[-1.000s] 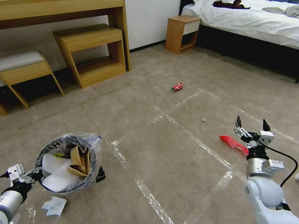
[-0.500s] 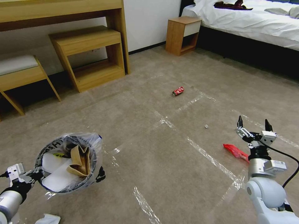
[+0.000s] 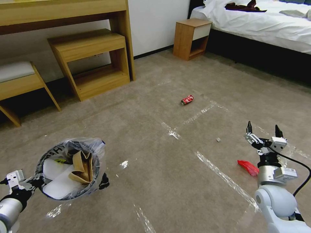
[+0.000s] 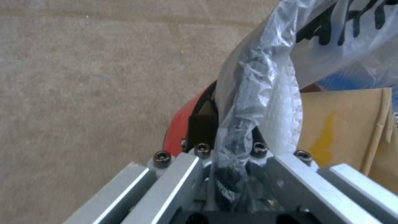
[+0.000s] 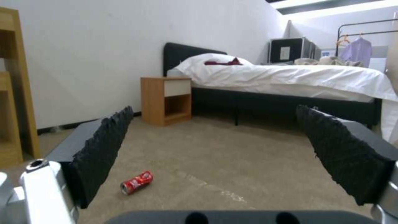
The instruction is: Pick up the trash bin and place the garbage on the floor into it.
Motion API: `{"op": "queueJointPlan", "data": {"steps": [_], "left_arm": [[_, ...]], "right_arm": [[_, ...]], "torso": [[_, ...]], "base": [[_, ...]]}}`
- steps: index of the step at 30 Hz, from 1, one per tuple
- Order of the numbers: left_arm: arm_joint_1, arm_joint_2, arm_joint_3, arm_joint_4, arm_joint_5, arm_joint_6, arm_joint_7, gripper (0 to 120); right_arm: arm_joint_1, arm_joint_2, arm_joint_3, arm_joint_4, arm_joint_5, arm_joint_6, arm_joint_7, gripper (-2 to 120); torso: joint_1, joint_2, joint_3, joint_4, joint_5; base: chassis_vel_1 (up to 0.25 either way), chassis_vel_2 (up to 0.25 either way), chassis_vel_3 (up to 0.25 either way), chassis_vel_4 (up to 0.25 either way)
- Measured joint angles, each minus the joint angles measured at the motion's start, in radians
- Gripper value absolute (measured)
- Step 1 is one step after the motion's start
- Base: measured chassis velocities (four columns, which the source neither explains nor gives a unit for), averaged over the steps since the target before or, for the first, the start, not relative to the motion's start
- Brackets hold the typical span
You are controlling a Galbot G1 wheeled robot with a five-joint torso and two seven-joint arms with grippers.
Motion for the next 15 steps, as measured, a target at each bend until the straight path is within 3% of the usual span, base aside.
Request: {"op": "queueJointPlan", "data": {"steps": [15], "left_arm": [[-0.005,0.001,0.002,0.007,0.000,-0.005,0.001,1]], "right_arm": [[0.001,0.003,-0.006,-0.006,-0.002,0.009,0.002,100]], "torso": [[0.000,0.000,0.000,0.0000,-0.0002]], "base": [[-0.129,0.124,0.130,-0.127]]}}
